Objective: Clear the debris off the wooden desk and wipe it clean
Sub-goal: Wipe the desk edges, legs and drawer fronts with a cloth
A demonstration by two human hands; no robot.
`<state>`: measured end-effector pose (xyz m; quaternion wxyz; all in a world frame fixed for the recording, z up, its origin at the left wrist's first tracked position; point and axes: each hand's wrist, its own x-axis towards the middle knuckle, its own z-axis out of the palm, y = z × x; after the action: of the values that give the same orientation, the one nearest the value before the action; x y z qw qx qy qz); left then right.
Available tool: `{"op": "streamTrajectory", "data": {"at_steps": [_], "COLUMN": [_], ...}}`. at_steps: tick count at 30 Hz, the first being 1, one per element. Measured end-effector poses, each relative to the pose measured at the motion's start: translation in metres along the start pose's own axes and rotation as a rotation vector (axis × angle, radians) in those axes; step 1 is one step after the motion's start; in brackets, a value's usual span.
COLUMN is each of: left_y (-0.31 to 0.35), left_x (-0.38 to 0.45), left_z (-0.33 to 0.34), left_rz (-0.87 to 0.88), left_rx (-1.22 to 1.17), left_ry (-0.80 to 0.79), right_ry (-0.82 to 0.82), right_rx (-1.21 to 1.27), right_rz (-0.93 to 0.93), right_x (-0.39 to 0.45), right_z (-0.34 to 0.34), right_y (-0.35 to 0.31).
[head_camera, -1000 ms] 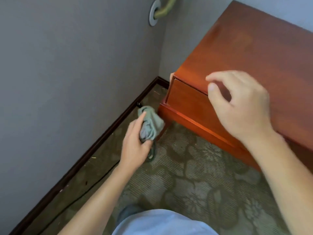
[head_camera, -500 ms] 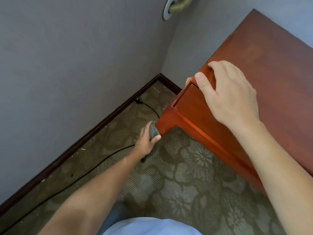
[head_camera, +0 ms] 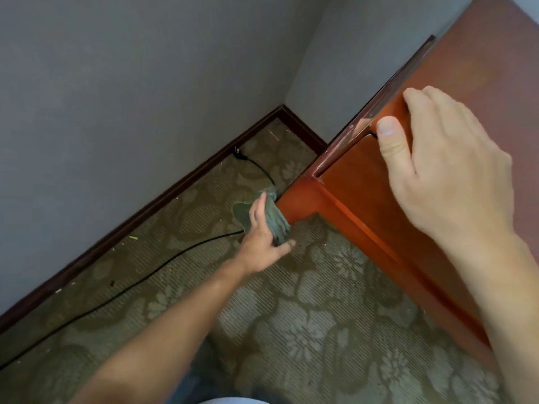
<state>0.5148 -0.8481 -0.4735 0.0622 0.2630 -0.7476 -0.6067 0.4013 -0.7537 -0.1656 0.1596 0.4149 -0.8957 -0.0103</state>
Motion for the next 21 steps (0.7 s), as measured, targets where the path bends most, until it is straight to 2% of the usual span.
{"op": "streamTrajectory", "data": {"at_steps": [2,4,6,8,10,12,14,17,21], "left_y": [-0.022,-0.032,-0.033,-0.026,-0.016,-0.007,0.001,0.004,-0.012], "left_x": [0.006,0.010,0.006,-0.001,-0.006,-0.008,-0.005,0.002,0.013], "left_z": [-0.002,-0.005,-0.005,-0.005,-0.007,-0.007,-0.006,0.002,0.018], "left_rz": [-0.101,-0.094,-0.014,0.049,0.134,0.213,0.242,0.137,0.025], "left_rx": [0.014,0.052,0.118,0.183,0.255,0.262,0.165,-0.071,-0.149], "left_ry": [-0.108,-0.112,-0.001,0.124,0.263,0.359,0.352,0.249,0.266], "right_ry": [0.009,0.018,0.017,-0.045,-0.147,-0.167,-0.189,-0.197,0.023], "right_rx": [-0.005,-0.010,-0.025,0.014,0.025,-0.066,-0.062,-0.088,-0.301], "right_rz": [0.011,-0.005,-0.073,-0.219,-0.435,-0.681,-0.798,-0.818,-0.858], "right_x": [0.000,-0.003,-0.008,-0.006,0.008,0.027,0.038,0.039,0.031], "right_z": [0.001,0.004,0.007,0.004,-0.001,-0.001,0.001,0.006,0.004], "right_y": [0.000,-0.002,-0.001,0.003,0.007,0.009,0.006,0.003,0.001]}}
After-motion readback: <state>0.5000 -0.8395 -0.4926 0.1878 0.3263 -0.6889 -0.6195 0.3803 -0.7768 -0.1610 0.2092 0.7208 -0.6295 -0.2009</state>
